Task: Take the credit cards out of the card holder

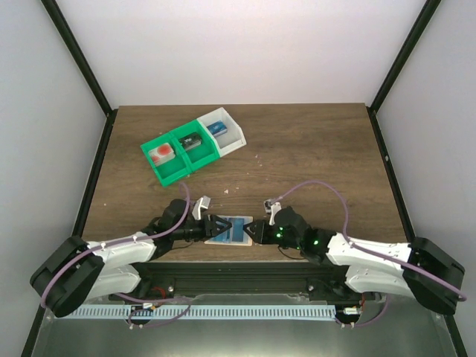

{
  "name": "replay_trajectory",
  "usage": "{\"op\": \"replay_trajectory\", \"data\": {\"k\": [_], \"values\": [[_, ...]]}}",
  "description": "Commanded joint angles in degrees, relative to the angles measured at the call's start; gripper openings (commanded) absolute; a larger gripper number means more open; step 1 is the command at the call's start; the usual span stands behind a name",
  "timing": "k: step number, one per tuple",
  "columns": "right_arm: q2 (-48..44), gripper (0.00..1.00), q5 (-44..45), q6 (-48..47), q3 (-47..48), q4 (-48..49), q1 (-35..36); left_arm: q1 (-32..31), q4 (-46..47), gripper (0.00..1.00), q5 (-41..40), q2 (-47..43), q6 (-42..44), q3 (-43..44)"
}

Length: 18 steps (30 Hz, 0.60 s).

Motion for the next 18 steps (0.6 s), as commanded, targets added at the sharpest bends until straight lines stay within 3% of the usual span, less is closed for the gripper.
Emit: {"op": "replay_trajectory", "data": {"k": [1,18], "values": [[3.71,0.32,-0.22,-0.23,2.79,-0.21,-0.26,-0.18,-2.01,0.52,-2.94,-0.41,1.45,-0.47],[17.94,0.28,0.07,-1.93,7.98,1.63,-0.24,-0.08,2.03,0.49,-5.12,6.99,3.09,-0.63]]}}
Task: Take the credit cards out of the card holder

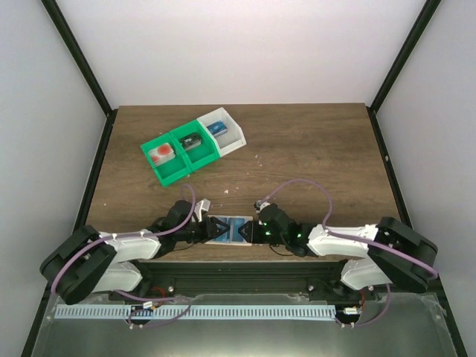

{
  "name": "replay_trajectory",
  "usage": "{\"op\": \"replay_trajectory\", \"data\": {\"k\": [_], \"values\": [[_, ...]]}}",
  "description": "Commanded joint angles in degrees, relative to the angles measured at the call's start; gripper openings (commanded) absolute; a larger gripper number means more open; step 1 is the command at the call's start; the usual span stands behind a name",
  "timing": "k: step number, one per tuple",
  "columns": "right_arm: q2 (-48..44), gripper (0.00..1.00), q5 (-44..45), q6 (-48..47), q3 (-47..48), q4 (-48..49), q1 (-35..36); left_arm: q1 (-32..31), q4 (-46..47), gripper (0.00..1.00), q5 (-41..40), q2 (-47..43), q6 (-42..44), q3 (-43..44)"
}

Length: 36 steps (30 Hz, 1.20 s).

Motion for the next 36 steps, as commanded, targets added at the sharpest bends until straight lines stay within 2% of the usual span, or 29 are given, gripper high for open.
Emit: {"op": "replay_trajectory", "data": {"k": [1,11,18,29,36], "values": [[3.65,0.28,0.96,-0.63,3.24,0.52,-0.24,-0.02,2.72,0.49,-1.39,1.47,1.53,-0.67],[9.21,0.26,0.48,0.83,2.77,0.1,-0.19,-0.07,5.54,0.47,0.15,4.4,1.6,-1.12],[9.49,0.26,0.6,1.86,1.12,0.67,-0.21,-0.09,5.76,0.46,0.23,5.28,2.11,-0.6],[8.98,0.25,1.05,1.67,0.77,0.95,-0.19,-0.06,9.72,0.37,2.36,9.5,1.81,-0.86],[6.25,0.25,1.78,1.5,2.93,-1.37,-0.15,-0.04,11.51,0.36,1.91,10.09,1.93,-1.03]]}}
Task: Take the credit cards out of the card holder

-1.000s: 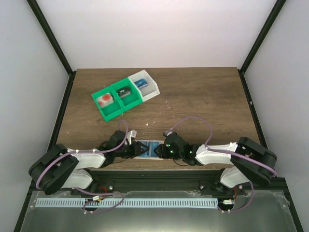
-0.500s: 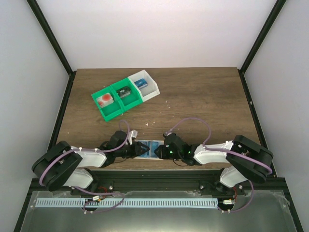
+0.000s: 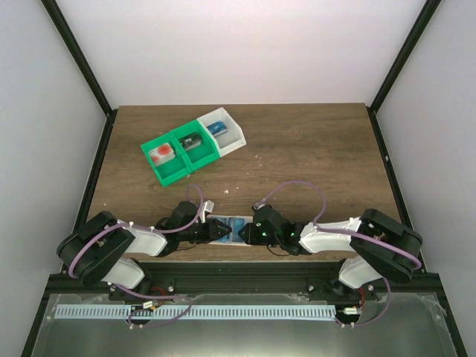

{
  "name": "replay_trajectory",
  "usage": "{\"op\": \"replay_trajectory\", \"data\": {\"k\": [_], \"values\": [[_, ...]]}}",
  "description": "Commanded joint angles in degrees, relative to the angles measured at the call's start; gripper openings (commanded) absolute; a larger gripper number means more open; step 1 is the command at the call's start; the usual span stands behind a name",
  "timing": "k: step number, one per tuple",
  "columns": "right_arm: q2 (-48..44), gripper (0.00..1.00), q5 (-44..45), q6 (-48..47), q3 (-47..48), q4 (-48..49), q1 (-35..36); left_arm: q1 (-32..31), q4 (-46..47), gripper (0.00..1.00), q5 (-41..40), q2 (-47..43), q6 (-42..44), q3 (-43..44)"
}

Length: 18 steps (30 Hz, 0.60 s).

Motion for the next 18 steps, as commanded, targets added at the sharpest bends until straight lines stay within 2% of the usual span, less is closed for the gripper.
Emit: {"op": "replay_trajectory", "data": {"k": [1,18], "values": [[-2.53,0.25,2.21,0.04,1.81,-3.26,-0.19,-0.09,1.28,0.36,-0.24,0.37,0.78,-0.59],[1.56,0.21,1.71,-0.1,1.41,-2.91,-0.21,-0.12,2.95,0.33,0.69,0.89,-0.06,-1.13]]}}
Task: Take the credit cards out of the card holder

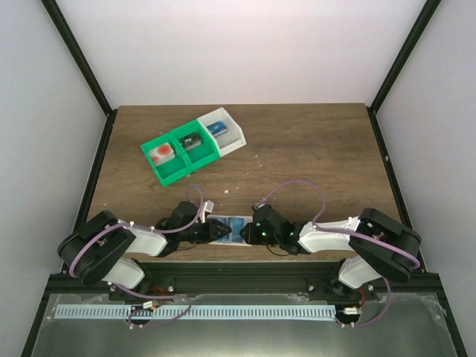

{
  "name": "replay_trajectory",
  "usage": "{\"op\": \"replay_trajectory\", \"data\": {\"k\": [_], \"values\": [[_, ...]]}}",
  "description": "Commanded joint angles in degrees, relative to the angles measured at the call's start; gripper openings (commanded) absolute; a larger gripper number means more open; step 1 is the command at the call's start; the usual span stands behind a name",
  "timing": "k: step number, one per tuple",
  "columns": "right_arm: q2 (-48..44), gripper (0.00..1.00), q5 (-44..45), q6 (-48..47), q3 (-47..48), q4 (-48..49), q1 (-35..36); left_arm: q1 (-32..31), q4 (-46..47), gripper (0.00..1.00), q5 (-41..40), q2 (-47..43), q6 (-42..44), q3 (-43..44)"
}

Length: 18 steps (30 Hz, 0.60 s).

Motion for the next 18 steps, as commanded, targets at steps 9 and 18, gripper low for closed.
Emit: {"op": "replay_trajectory", "data": {"k": [9,18], "values": [[2.05,0.17,0.03,0.75,-0.24,-0.3,-0.18,-0.16,4.05,0.26,2.46,0.3,-0.2,-0.95],[2.62,0.14,-0.4,0.45,-0.63,0.53,-0.17,-0.18,6.27,0.22,3.24,0.32,-0.79,-1.54]]}}
